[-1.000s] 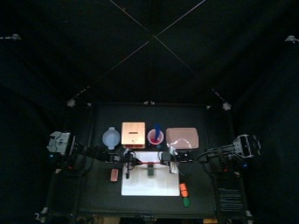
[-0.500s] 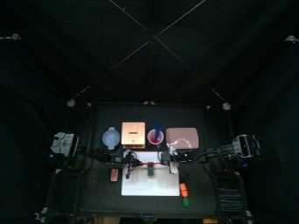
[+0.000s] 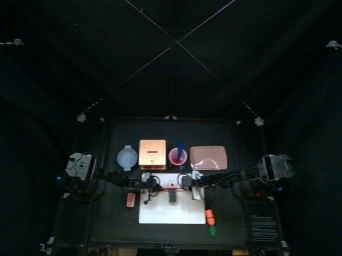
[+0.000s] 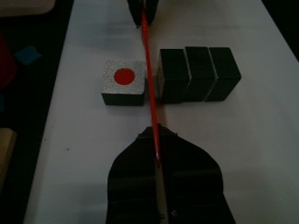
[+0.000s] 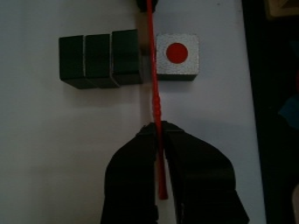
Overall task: Cut the sushi into 4 pieces with the knife
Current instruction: Cut the sushi into 4 pieces
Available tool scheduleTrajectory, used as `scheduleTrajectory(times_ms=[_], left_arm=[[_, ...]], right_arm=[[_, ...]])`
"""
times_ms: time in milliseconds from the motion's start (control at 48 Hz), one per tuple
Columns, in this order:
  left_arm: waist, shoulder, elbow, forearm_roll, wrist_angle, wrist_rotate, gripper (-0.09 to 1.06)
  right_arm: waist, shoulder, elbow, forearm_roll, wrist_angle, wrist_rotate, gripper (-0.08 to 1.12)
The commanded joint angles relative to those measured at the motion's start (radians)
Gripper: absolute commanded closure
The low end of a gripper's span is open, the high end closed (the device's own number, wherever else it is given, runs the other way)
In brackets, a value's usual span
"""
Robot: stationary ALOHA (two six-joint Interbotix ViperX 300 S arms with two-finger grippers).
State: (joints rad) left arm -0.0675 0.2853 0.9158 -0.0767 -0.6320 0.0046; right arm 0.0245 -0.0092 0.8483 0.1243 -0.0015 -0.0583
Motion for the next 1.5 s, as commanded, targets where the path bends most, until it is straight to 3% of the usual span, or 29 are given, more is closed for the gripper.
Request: scheduleTrajectory(times_ms=[21, 271, 438, 521, 750, 875, 1000, 1292, 1500], left_arm=[[0.029, 0.003, -0.034, 0.0, 0.037, 0.005, 0.73], [0.115, -0.052, -0.034, 0.071, 0.043, 0.005, 0.73], [0.12, -0.097, -0.031, 0.086, 0.043, 0.003, 0.73], [0.106, -0.135, -0.023, 0.094, 0.043, 0.003, 0.73], [0.029, -0.235, 0.008, 0.097, 0.043, 0.002, 0.73], [-0.012, -0.225, 0.006, 0.092, 0.043, -0.006, 0.73], [-0.046, -0.204, -0.002, 0.066, 0.043, -0.006, 0.73], [-0.081, -0.146, -0.021, 0.014, 0.043, -0.008, 0.73], [-0.095, -0.104, -0.029, -0.003, 0.043, -0.009, 0.73]], right_arm=[[-0.018, 0.002, -0.017, -0.003, -0.008, -0.003, 1.01], [-0.1, -0.026, -0.021, -0.029, 0.008, -0.003, 1.01], [-0.094, -0.064, -0.023, -0.026, 0.026, -0.002, 1.01], [-0.087, -0.106, -0.021, -0.021, 0.06, -0.002, 1.01], [0.0, -0.224, -0.009, -0.011, 0.089, -0.002, 1.01], [0.032, -0.222, -0.006, 0.014, 0.089, 0.0, 1.01], [0.044, -0.199, -0.002, 0.043, 0.089, -0.002, 1.01], [0.06, -0.118, -0.002, 0.069, 0.083, -0.002, 1.01], [0.066, -0.095, -0.009, 0.072, 0.083, -0.002, 1.01]])
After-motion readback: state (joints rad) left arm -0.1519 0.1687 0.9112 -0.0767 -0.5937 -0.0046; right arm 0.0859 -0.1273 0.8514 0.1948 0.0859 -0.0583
